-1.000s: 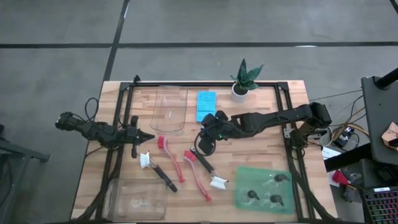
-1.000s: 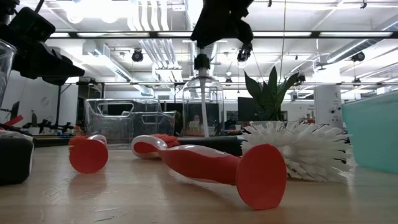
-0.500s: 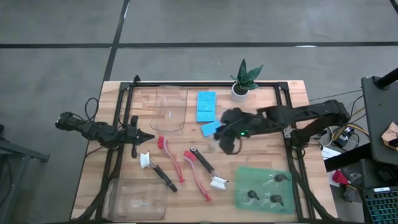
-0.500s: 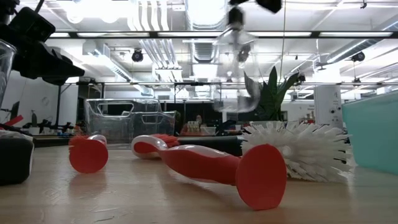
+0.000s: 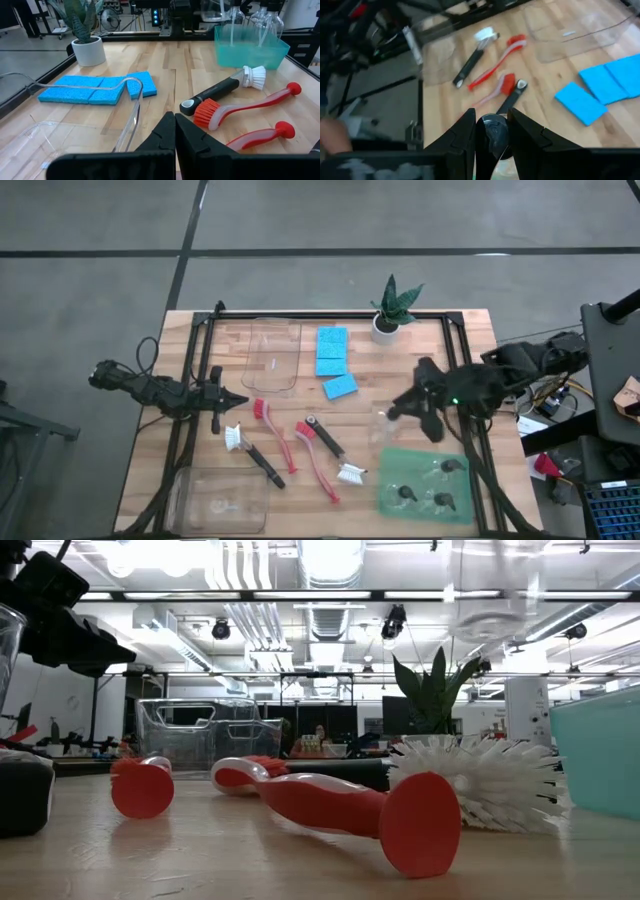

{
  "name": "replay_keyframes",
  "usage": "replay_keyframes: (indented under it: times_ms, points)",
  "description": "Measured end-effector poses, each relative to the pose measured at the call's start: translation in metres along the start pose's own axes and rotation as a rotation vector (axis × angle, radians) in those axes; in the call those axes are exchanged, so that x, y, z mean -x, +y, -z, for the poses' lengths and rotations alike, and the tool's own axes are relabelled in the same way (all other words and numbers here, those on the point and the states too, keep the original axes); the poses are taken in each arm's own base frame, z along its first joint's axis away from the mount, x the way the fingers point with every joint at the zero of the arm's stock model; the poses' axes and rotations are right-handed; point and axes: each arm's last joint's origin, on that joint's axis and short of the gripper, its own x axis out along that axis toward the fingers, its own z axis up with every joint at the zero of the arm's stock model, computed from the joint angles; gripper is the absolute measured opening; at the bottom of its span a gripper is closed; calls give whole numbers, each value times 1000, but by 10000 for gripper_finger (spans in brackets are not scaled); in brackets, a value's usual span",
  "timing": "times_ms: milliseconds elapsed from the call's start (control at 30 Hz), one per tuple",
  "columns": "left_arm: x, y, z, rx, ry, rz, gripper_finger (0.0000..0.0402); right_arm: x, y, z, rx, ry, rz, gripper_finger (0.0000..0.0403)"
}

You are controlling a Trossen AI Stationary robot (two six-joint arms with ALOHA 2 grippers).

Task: Pick & Place Kitchen Sink Supplies
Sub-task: Put the sprayer bottle into the green bin

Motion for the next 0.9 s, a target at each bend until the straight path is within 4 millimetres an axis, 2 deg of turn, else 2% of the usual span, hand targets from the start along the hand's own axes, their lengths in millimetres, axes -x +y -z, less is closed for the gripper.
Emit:
replay_keyframes:
  times_ms: [133, 367, 600, 900]
  points:
    - [0, 0, 0, 0, 0, 0, 0, 7, 9, 16, 25, 58, 12, 86]
    - [0, 0, 0, 0, 0, 0, 0, -1, 34, 37, 52, 81, 31, 89]
    - [0, 0, 0, 0, 0, 0, 0, -20, 54, 57, 48, 141, 74, 90]
    - [0, 0, 0, 0, 0, 0, 0, -47, 68, 70, 68, 189, 129, 90]
